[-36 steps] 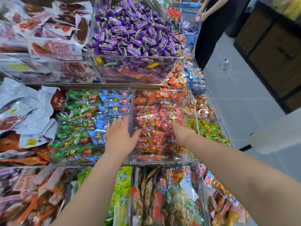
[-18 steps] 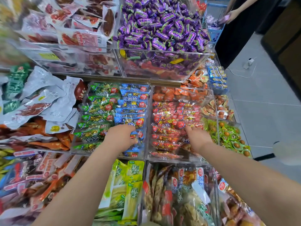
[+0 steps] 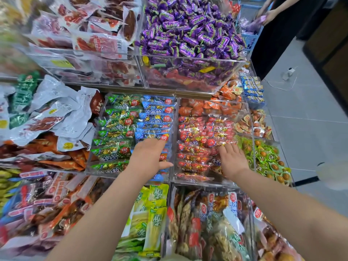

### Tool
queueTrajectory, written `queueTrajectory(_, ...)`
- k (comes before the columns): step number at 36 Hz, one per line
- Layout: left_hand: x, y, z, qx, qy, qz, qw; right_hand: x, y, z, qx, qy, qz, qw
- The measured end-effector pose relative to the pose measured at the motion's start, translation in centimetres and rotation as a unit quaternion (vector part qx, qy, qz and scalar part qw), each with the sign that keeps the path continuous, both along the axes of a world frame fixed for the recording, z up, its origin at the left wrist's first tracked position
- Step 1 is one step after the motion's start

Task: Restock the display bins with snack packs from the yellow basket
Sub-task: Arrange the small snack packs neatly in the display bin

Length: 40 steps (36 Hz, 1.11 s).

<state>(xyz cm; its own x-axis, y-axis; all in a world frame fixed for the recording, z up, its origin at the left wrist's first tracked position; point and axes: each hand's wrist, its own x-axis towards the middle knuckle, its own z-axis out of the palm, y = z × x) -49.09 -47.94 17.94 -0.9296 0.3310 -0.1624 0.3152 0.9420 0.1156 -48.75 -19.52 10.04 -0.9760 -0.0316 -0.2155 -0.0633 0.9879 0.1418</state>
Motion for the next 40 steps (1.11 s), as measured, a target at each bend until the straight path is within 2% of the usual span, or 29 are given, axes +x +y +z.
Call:
queueTrajectory(2, 0.6, 0.0, 0.4, -0.001, 0.045, -0.008, 0.999, 0.4, 0.1, -0.5, 0.013, -0.016, -0.005, 1.000)
queueTrajectory(4, 1.1, -0.2, 0.9, 0.058, 0.062, 0.004, 0.996, 0.4, 0.3, -0.8, 0.038, -0.049, -0.003, 0.998)
queueTrajectory(6, 1.7, -0.3, 1.3, 0.123, 0.049, 0.018, 0.991, 0.3, 0.4, -0.9, 0.075, -0.065, 0.009, 0.995)
queueTrajectory(7, 2.0, -0.3, 1.4, 0.124, 0.033, 0.016, 0.992, 0.2, 0.4, -0.9, 0.091, -0.067, 0.015, 0.994)
queueTrajectory(10, 2.5, 0.2, 0.5, 0.024, -0.007, -0.012, 1.000, -0.2, 0.2, -0.6, 0.110, -0.076, 0.027, 0.991)
queueTrajectory(12, 2.6, 0.4, -0.7, -0.016, 0.002, -0.009, 1.000, -0.4, 0.1, -0.5, 0.105, -0.091, 0.024, 0.990)
queueTrajectory(20, 0.2, 1.5, -3.0, -0.020, 0.075, 0.049, 0.996, -1.4, -0.3, -0.3, 0.106, -0.130, -0.041, 0.985)
queueTrajectory(30, -2.3, 1.5, -4.2, 0.038, 0.097, 0.067, 0.992, -2.9, 0.6, -0.7, 0.136, -0.145, -0.008, 0.980)
queueTrajectory(37, -2.0, 1.7, -4.3, 0.013, 0.103, 0.073, 0.992, -2.4, 0.1, 0.3, 0.138, -0.172, 0.000, 0.975)
queueTrajectory(40, -1.9, 1.8, -4.0, -0.003, 0.094, 0.070, 0.993, -2.0, 0.2, 1.7, 0.099, -0.161, 0.019, 0.982)
